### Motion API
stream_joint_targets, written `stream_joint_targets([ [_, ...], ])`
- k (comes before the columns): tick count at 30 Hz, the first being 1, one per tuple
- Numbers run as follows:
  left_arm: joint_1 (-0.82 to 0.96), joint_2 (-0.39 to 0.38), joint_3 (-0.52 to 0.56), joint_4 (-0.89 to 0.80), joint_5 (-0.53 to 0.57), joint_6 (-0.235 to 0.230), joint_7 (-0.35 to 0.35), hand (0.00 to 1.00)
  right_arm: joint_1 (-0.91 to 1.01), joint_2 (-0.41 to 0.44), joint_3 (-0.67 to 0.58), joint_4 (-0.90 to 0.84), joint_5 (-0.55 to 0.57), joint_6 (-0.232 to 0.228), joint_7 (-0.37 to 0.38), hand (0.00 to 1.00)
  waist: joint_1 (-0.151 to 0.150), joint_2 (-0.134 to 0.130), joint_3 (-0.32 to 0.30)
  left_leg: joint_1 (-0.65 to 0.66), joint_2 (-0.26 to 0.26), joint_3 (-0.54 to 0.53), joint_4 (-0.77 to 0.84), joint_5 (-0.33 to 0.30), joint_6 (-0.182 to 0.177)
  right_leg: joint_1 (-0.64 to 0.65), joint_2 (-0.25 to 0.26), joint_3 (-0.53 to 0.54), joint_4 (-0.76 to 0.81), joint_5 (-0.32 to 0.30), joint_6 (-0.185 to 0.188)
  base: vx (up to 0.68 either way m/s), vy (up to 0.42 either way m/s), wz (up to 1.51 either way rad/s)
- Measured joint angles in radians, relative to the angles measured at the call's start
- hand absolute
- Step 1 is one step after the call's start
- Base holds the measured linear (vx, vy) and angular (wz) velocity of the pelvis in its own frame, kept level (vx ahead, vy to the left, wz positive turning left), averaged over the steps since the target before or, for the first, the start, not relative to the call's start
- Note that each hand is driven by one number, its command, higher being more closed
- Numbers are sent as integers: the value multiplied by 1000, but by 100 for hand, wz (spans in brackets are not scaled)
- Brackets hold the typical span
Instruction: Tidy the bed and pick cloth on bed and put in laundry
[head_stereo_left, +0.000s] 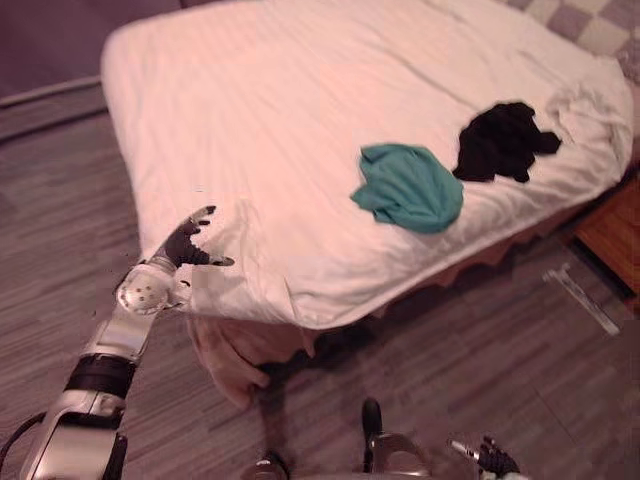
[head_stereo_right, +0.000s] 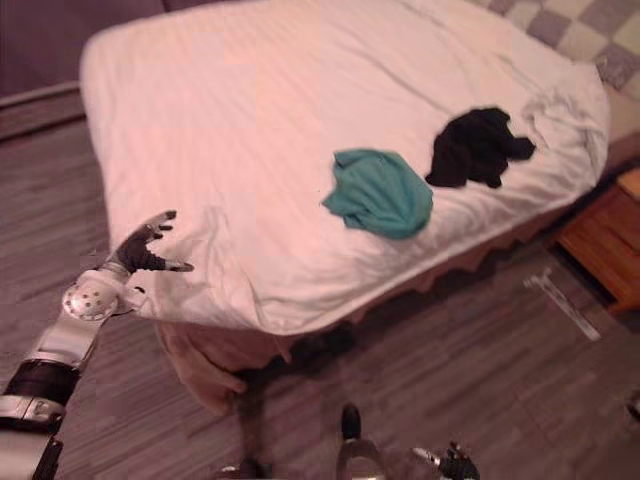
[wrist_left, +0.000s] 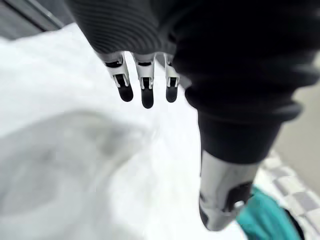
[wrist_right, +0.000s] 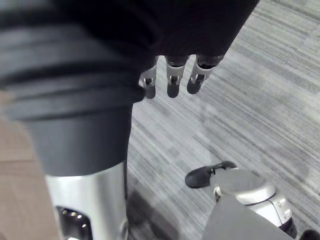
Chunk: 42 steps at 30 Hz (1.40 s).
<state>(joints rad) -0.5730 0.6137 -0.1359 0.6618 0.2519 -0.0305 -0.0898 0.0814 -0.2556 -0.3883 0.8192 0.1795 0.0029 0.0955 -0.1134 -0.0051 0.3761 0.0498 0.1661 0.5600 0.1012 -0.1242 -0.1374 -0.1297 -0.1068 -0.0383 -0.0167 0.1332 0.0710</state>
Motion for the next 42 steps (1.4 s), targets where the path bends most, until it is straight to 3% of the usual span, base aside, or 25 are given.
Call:
stream_joint_targets([
  [4,-31,10,21,17,114,70,-37,100,-26,-73,-10,-98,79,-4,-11,0,-4,8,14,-17,12,14,20,-11,-3,-19,8,10,5,0,-1,-14,-44,-11],
  [8,37,10,52,15,159,108,-70,100,-43,-225,-152,-302,148,-10,-40,0,-14,11,13,-1,22,29,42,-33,-3,-2,13,18,5,-1,1,-10,-15,-11],
  [12,184,9,120,-1,140,112,-63,100,-100,-384,-201,-386,129,-22,-64,0,-42,19,-6,39,25,15,38,-35,-5,49,17,5,-11,-10,11,-2,-15,6],
  [15,349,-5,180,3,11,128,-38,100,-147,-459,-194,-451,-5,-26,-53,0,-48,38,-38,39,25,-14,24,-33,-6,63,20,-16,-25,-13,15,-6,-46,15],
  [16,411,-40,215,48,-38,138,-27,0,-161,-464,-186,-492,-49,-24,-34,0,-48,48,-46,42,22,-30,12,-25,-6,74,18,-32,-31,-13,15,1,-43,28],
  [18,478,-91,251,106,-60,155,-21,0,-193,-471,-139,-502,-65,-13,-6,0,-46,51,-49,60,22,-51,7,-18,-12,100,17,-54,-34,-15,13,-1,-31,33],
  [19,534,-135,269,127,-77,155,-19,0,-213,-481,-82,-502,-69,-10,22,100,-33,50,-64,61,25,-58,7,-16,-14,109,18,-67,-36,-16,11,-10,-20,32],
  [24,636,-334,406,135,-126,159,32,0,-400,-507,215,-504,-94,-16,146,100,59,53,-98,63,19,-134,-19,18,-15,153,12,-138,-56,-19,7,-32,-32,40],
  [27,732,-329,542,178,-200,200,136,0,-545,-506,368,-485,-87,-41,221,100,104,76,-108,56,8,-188,-69,53,-12,163,8,-197,-62,-32,-2,-41,-45,54],
  [29,776,-319,582,225,-263,210,185,0,-592,-504,408,-468,-61,-44,241,100,122,86,-107,54,0,-213,-93,70,-7,165,3,-226,-64,-38,0,4,-27,59],
  [30,825,-306,610,261,-338,182,231,0,-659,-490,442,-427,-48,-43,241,100,142,93,-101,31,-10,-252,-118,98,-2,162,-7,-275,-66,-38,-1,6,-10,87],
  [32,843,-304,621,259,-393,143,242,0,-692,-480,447,-412,-39,-43,239,100,169,98,-95,5,-17,-290,-122,111,2,158,-14,-310,-66,-36,-2,-11,4,83],
  [33,849,-308,617,246,-421,112,239,0,-743,-448,455,-410,-19,-32,237,100,199,104,-90,-32,-21,-327,-122,123,5,144,-20,-340,-66,-33,-5,-19,5,70],
  [35,859,-332,588,185,-421,79,215,0,-856,-379,494,-411,4,-10,232,100,231,106,-53,-67,-23,-356,-122,139,8,126,-24,-363,-63,-29,-9,-23,0,56],
  [39,848,-394,431,55,-409,23,156,0,-1019,-280,563,-411,99,60,209,100,265,126,31,-129,-43,-381,-122,162,20,66,-47,-383,-29,-29,-9,-54,37,26],
  [42,797,-430,269,4,-409,-6,141,0,-1070,-227,603,-365,146,98,193,100,285,160,56,-203,-64,-382,-122,179,35,-22,-73,-381,10,-26,-6,-21,72,10],
])
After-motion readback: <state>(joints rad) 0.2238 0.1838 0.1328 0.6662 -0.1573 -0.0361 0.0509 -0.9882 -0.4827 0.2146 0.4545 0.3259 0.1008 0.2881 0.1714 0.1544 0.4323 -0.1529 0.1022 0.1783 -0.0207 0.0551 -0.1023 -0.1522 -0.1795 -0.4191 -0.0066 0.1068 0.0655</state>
